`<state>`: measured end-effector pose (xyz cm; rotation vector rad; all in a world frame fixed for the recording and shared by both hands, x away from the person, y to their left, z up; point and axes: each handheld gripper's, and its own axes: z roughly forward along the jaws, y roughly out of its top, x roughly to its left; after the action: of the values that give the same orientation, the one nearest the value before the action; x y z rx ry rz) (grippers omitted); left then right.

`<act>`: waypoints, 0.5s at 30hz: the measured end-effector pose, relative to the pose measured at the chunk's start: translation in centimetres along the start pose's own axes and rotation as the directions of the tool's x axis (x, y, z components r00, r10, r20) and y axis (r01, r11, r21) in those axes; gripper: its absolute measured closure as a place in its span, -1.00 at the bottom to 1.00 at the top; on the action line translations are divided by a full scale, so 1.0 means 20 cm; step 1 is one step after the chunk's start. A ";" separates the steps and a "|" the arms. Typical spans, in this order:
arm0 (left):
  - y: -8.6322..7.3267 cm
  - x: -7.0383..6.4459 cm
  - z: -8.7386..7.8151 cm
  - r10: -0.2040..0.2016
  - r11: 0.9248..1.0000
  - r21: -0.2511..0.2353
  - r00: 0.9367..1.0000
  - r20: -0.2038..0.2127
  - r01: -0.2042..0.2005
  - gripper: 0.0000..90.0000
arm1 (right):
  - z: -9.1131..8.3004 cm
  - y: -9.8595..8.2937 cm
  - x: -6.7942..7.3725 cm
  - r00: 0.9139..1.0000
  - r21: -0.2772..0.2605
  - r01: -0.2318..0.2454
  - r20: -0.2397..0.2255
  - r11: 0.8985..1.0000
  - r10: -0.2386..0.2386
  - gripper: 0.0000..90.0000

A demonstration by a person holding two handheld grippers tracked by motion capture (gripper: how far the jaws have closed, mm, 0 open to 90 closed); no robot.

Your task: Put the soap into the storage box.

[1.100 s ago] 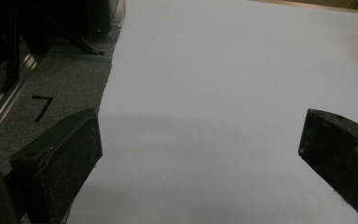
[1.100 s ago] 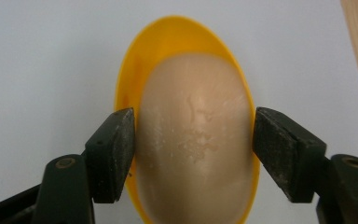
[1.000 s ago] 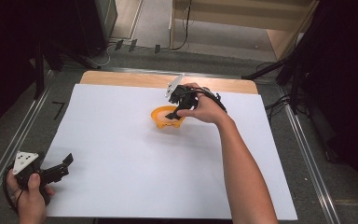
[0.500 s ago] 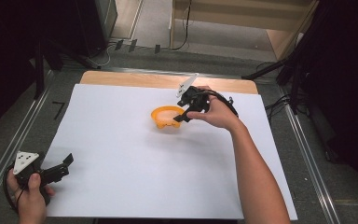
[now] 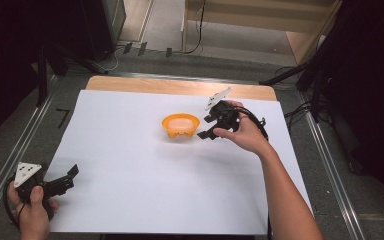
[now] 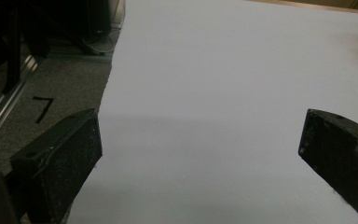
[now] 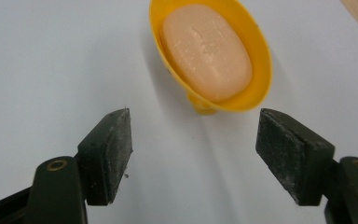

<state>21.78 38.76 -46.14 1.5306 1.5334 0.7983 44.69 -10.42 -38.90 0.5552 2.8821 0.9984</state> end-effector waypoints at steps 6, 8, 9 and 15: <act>0.00 0.00 0.00 0.000 1.000 0.002 1.000 -0.002 0.000 -1.00 | -0.05 -0.09 0.04 0.995 -0.041 -0.097 0.034 0.994 0.099 -0.72; 0.00 0.00 0.00 0.001 1.000 0.003 1.000 -0.003 -0.001 -1.00 | -0.06 -0.12 0.06 0.993 -0.047 -0.109 0.049 0.993 0.112 -0.75; 0.00 0.00 0.00 0.001 1.000 0.003 1.000 -0.002 -0.001 -1.00 | -0.06 -0.13 0.07 0.994 -0.047 -0.096 0.056 0.994 0.098 -0.87; 0.00 0.00 0.00 0.000 1.000 0.002 1.000 -0.001 0.000 -1.00 | -0.10 -0.24 0.12 0.971 -0.053 -0.187 0.141 0.981 0.193 -0.87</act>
<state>21.80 38.70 -46.14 1.5318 1.5348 0.7980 40.57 -14.17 -40.03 0.8769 2.7152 0.9881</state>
